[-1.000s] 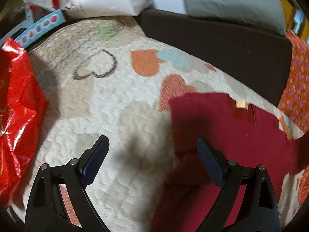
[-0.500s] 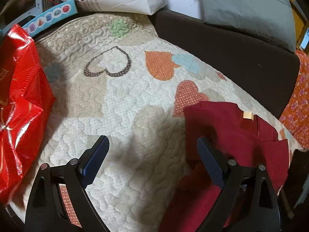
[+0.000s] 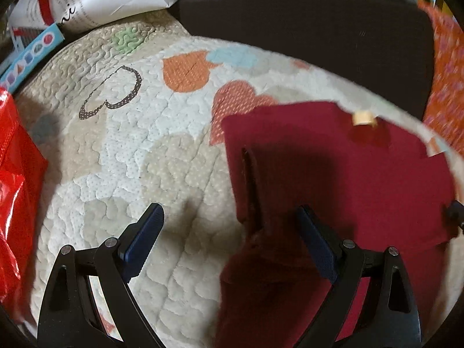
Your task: Fold small clothes
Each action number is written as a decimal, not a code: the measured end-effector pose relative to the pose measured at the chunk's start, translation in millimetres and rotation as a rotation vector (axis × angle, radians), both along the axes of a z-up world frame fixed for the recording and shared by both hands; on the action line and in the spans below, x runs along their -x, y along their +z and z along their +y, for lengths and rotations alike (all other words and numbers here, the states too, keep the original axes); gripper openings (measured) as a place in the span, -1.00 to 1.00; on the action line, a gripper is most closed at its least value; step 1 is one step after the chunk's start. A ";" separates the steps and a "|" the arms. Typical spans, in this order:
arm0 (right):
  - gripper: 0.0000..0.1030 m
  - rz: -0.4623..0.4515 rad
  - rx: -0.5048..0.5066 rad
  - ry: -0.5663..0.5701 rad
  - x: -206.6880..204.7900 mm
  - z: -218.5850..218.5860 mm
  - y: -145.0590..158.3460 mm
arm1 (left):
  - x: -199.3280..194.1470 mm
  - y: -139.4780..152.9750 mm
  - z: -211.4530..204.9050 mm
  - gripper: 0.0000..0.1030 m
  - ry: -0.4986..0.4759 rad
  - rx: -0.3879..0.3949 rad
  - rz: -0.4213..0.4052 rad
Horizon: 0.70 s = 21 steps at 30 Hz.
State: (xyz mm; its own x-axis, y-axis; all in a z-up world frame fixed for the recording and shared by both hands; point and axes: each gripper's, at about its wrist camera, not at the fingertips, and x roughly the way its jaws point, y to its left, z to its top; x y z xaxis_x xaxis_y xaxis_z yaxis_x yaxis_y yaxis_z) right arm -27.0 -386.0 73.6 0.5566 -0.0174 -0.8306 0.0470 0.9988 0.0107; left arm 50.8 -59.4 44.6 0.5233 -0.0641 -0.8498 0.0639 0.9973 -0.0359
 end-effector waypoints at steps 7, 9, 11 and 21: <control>-0.41 -0.031 0.017 -0.068 22.4 -23.6 -1.0 | -3.4 -6.0 1.2 0.82 0.022 0.005 -0.008; -0.41 -0.051 0.010 -0.035 35.0 -20.3 4.6 | -0.5 -1.8 -1.4 0.81 0.004 -0.006 -0.026; -0.41 0.003 0.069 -0.035 30.0 -13.5 -10.6 | -0.6 -3.6 -5.8 0.81 -0.007 -0.038 -0.039; -0.30 -0.017 -0.137 -0.094 72.2 -31.0 2.9 | 26.6 9.9 35.8 0.81 0.003 0.112 0.038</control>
